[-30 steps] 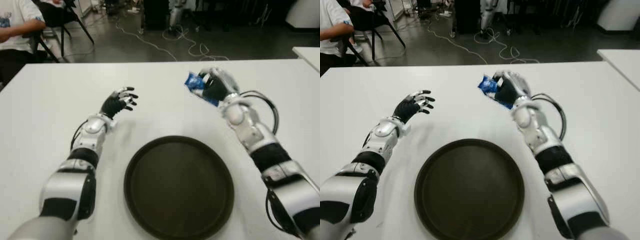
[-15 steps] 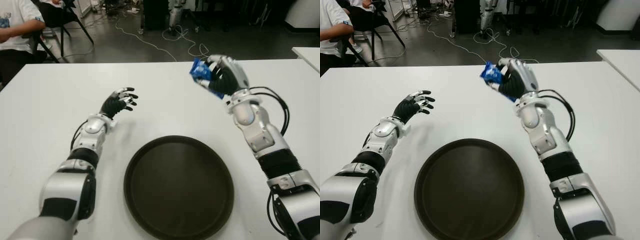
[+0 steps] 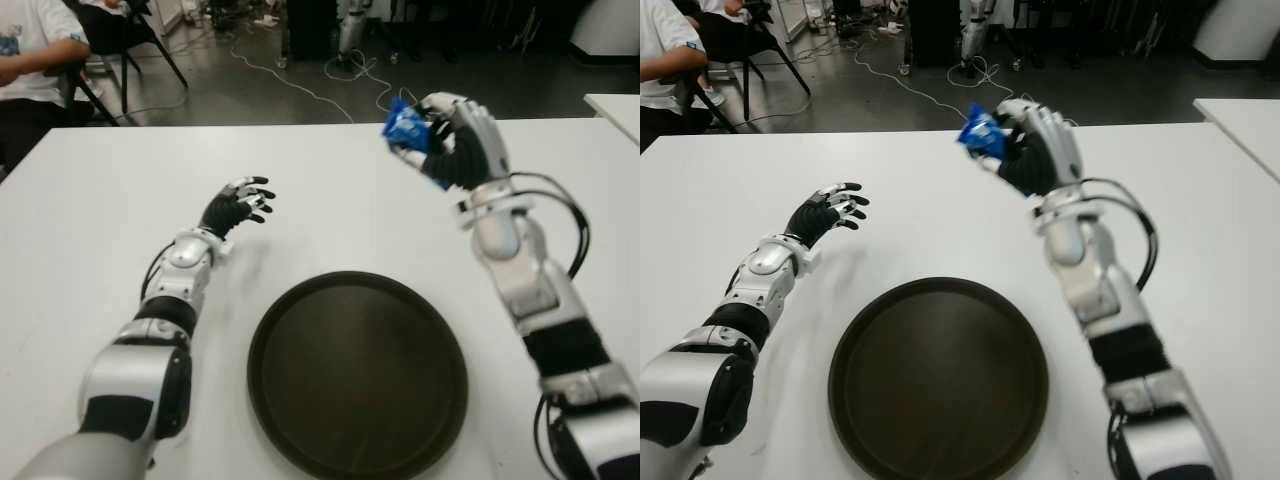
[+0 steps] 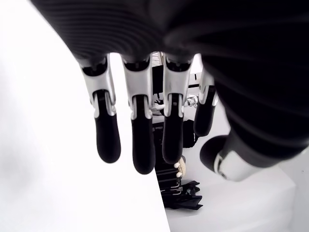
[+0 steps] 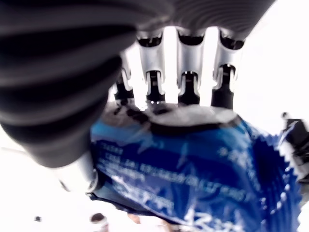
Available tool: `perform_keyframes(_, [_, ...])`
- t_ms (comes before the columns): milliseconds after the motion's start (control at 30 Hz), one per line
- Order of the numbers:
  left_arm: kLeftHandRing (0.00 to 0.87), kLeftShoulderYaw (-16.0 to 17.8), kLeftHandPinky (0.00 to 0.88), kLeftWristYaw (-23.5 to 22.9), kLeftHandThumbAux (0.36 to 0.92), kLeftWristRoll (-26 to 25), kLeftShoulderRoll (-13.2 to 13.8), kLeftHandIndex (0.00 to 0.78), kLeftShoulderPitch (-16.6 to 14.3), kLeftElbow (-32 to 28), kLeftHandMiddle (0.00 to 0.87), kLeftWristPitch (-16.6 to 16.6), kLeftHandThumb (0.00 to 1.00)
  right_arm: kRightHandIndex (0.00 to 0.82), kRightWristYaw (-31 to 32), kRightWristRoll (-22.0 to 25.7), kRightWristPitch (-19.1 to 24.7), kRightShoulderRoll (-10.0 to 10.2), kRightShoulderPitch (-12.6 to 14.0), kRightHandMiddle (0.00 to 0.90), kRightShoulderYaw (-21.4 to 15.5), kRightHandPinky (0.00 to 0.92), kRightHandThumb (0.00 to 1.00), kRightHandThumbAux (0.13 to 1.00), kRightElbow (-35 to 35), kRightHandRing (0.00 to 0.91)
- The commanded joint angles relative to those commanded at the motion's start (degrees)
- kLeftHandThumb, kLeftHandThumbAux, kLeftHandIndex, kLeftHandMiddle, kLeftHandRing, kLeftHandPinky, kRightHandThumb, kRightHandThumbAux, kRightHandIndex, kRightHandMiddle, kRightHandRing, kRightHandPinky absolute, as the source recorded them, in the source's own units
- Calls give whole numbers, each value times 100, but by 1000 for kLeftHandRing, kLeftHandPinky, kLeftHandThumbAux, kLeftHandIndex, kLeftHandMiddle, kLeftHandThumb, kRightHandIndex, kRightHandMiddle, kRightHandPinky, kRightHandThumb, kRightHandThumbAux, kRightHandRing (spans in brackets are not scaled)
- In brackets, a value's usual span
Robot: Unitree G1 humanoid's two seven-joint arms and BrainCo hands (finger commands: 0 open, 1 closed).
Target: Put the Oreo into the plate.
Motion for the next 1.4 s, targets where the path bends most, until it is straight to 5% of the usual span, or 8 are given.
perform_keyframes(300, [384, 12, 419, 9, 638, 4, 5, 233, -15, 21, 341, 9, 533, 429, 886, -254, -262, -228, 269, 700, 560, 717, 688, 736, -386, 715])
perform_keyframes(433, [377, 16, 413, 27, 652, 9, 0, 233, -17, 21, 340, 3, 529, 430, 1927, -145, -281, -629, 452, 729, 721, 722, 693, 733, -1181, 733])
perform_keyframes(667, [384, 29, 428, -11, 648, -8, -9, 235, -9, 7, 341, -15, 533, 428, 2937, 154, -438, -935, 323, 745, 778, 725, 694, 731, -1345, 747])
perform_keyframes(1167, [392, 48, 429, -20, 630, -17, 21, 233, -6, 14, 344, 30, 531, 426, 3652, 1100, -501, -855, 481, 741, 663, 765, 701, 728, -1728, 761])
perform_keyframes(1400, [395, 33, 433, 6, 630, 7, 22, 233, -3, 14, 345, 31, 529, 423, 3768, 1092, -560, -968, 465, 719, 592, 764, 702, 728, -1879, 751])
